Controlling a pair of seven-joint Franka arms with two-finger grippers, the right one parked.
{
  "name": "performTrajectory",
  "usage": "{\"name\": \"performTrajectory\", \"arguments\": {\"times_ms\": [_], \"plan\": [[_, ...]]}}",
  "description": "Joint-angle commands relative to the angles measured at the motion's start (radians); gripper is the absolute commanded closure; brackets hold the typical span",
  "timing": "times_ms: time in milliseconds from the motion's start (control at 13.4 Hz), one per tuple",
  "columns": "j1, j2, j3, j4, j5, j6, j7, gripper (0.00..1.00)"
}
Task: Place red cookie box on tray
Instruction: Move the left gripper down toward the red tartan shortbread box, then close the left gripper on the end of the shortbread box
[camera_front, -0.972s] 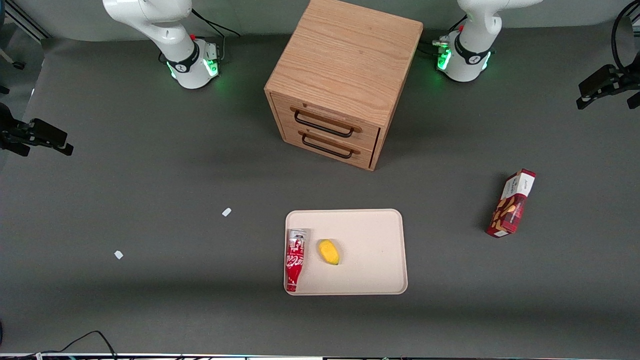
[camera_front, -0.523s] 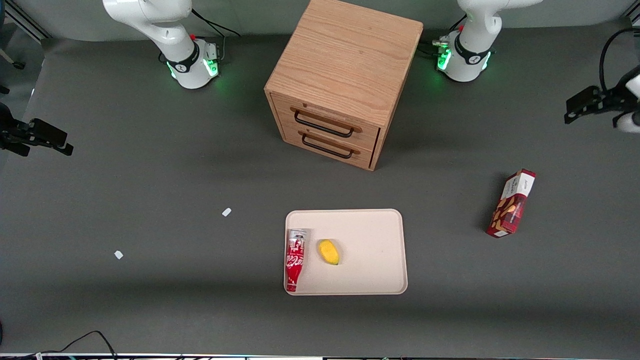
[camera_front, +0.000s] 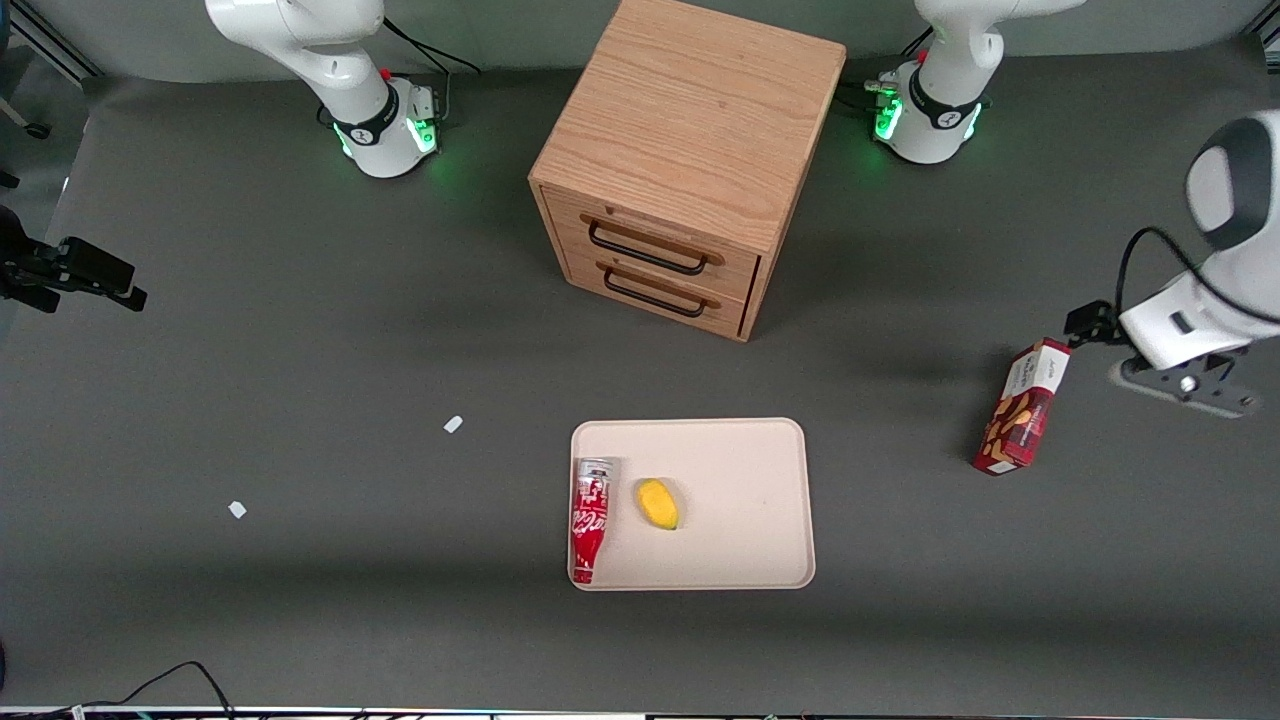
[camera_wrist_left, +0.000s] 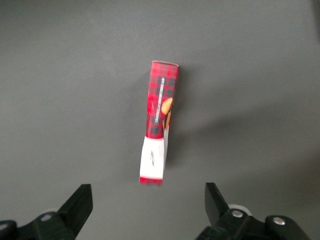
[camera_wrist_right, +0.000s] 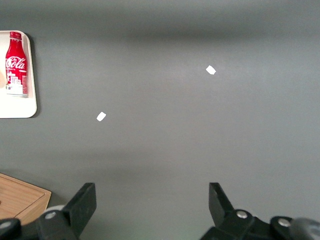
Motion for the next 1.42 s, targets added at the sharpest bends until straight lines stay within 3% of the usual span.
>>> {"name": "performTrajectory", "arguments": {"times_ms": [0,523,748,822,1047,1196,1271,1346], "plan": [[-0.006,0.048,0.021,-0.098,0.022,0.201,0.059,0.0],[-0.006,0.216,0.033,-0.175,0.019,0.474,0.104,0.0],[-0.006,0.246,0.036,-0.179,0.009,0.496,0.103,0.03],[-0.006,0.252,0.036,-0.187,0.008,0.497,0.103,0.1],[-0.006,0.255,0.036,-0.193,0.006,0.488,0.103,0.62],[-0.006,0.255,0.036,-0.193,0.006,0.475,0.104,0.91],[-0.006,0.253,0.036,-0.193,0.006,0.473,0.106,1.0],[-0.008,0.25,0.036,-0.192,0.006,0.47,0.106,1.0]]}}
